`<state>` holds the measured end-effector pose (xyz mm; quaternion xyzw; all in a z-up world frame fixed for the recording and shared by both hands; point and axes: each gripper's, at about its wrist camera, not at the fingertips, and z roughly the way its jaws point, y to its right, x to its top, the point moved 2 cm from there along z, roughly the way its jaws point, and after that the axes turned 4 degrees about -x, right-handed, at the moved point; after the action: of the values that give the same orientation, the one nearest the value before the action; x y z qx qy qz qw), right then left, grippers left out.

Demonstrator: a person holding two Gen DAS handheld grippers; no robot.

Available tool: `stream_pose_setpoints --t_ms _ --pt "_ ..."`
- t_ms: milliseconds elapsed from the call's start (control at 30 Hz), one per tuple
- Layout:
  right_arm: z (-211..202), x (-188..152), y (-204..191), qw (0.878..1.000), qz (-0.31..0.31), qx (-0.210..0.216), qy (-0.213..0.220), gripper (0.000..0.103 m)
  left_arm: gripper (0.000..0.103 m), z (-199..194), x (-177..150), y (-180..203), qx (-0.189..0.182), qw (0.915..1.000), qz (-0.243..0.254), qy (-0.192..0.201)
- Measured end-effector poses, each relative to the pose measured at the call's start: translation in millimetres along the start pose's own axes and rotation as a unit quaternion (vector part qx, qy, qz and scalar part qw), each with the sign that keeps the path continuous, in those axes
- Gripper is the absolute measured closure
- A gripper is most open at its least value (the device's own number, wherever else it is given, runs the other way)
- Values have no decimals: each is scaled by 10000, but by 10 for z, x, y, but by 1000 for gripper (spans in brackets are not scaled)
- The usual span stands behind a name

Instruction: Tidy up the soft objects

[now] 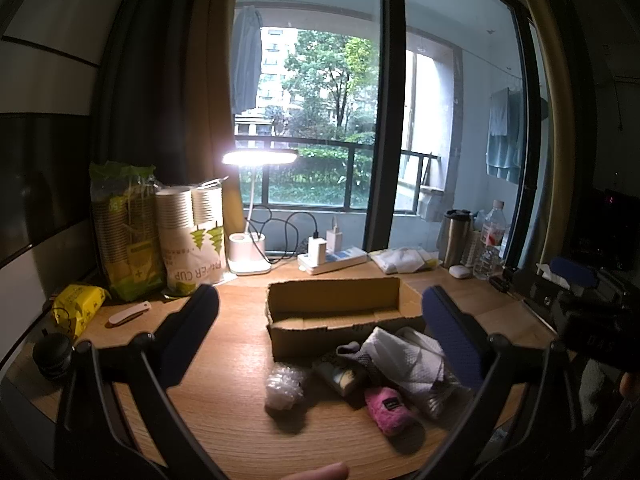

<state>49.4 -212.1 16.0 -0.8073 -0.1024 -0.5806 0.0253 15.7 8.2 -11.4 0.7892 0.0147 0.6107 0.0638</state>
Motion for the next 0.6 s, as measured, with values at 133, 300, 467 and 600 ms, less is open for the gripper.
stream_pose_setpoints --t_ms 133,300,467,600 --pt "1 1 -3 10000 -1 1 -3 17 1 2 -4 10 -11 10000 8 -5" --pt "1 -1 -3 10000 1 2 -5 17 1 2 -10 20 -11 10000 10 -12" --pt "42 -11 -31 10000 -10 22 -42 17 1 6 -8 26 -15 10000 8 -21" --pt "82 -17 -27 10000 -1 39 -81 17 1 27 -13 26 -20 10000 8 -53"
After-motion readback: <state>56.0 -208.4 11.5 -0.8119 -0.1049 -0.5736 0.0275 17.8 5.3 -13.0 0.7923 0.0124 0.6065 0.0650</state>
